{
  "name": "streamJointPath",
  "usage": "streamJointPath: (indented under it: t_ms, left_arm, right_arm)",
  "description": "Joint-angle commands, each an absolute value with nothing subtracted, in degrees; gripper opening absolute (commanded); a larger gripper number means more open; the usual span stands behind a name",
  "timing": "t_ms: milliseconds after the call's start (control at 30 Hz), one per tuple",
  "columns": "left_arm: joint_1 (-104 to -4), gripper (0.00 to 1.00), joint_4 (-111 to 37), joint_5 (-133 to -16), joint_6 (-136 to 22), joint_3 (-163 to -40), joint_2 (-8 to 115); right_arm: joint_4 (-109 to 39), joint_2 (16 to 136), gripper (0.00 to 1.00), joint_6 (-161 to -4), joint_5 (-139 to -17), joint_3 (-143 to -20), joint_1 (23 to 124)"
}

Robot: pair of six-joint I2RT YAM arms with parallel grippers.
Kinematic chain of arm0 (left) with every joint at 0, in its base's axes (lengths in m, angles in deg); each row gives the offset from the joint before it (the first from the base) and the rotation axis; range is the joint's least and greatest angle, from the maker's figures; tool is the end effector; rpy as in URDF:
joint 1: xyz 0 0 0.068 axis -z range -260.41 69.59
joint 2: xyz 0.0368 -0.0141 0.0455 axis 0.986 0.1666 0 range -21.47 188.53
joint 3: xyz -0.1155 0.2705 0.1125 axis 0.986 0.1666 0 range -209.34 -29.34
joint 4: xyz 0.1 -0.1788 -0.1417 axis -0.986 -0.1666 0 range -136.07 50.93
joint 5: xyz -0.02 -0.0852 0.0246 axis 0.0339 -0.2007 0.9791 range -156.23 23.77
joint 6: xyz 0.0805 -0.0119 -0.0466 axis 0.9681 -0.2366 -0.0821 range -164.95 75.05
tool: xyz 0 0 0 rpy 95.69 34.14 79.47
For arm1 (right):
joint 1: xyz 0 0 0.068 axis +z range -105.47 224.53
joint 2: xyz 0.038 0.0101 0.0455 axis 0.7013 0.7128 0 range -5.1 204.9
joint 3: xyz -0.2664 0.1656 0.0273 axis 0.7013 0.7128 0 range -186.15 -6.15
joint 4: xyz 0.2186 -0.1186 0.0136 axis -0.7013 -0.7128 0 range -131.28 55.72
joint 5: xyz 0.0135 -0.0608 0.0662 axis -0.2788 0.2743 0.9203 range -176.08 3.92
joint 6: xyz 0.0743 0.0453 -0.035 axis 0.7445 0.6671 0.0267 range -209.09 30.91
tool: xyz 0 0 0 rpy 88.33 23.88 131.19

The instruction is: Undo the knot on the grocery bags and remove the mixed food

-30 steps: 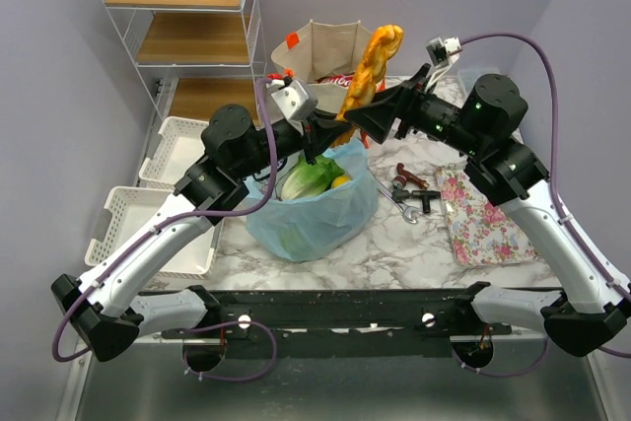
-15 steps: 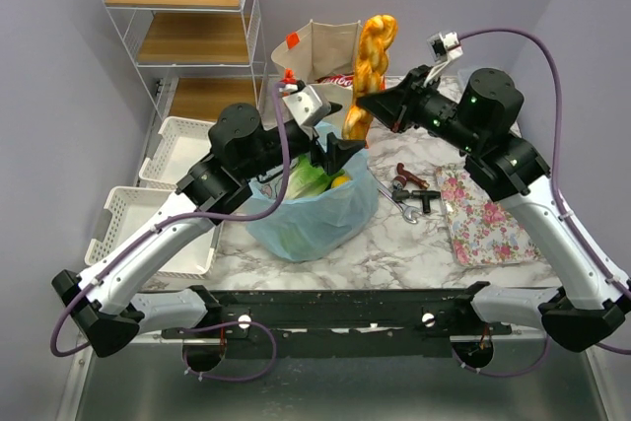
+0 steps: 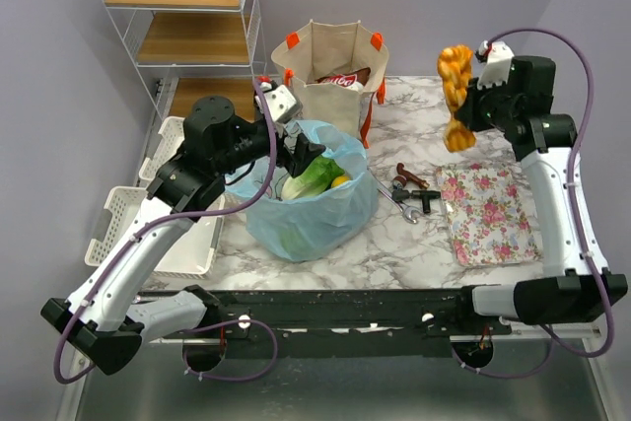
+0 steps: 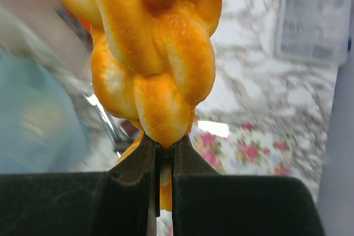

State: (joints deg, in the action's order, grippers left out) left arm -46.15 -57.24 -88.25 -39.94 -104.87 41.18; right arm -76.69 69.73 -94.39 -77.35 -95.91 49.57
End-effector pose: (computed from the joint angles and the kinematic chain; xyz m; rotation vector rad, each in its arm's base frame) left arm 0.1831 -0.1631 0.4826 0.8446 1.4811 -0.7023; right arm 0.2857 0.0380 0.4549 -0.2788 2.0290 0.1533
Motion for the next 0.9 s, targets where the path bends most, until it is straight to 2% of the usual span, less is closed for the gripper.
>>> streamJointPath:
  t_ms: [0, 267, 600, 767, 800, 867]
  left_arm:
    - [-47.35, 0.94, -64.24, -91.32, -38.04, -106.39, 40.06]
    - [-48.87, 0.94, -67.56, -91.46, -35.39, -103.4, 38.12]
    - [-49.05, 0.94, -69.35, -91.43, -33.63, -102.08, 38.1]
    - [-49.03, 0.95, -70.11, -91.61, -33.14, -101.11, 38.36]
    - [-49.04, 0.95, -70.49, -91.64, -32.78, -100.96, 38.46]
    - [-49.03, 0.95, -71.41, -91.78, -31.4, -100.31, 38.47]
  right_arm:
    - [-91.57, 71.92, 0.01, -112.24, -68.96, -91.89, 37.77]
    - [-93.58, 74.32, 0.01, -131.52, -68.27, -78.92, 18.18]
    - [-83.67, 79.41, 0.01, -135.2, -71.72, -68.02, 15.01]
    - [-79.15, 84.18, 0.01, -133.13, -71.24, -67.05, 14.69]
    - [-78.98, 85.26, 0.02, -132.9, -71.14, -67.29, 14.69]
    - [-78.3, 87.61, 0.13, -132.88, -72.19, -67.29, 14.73]
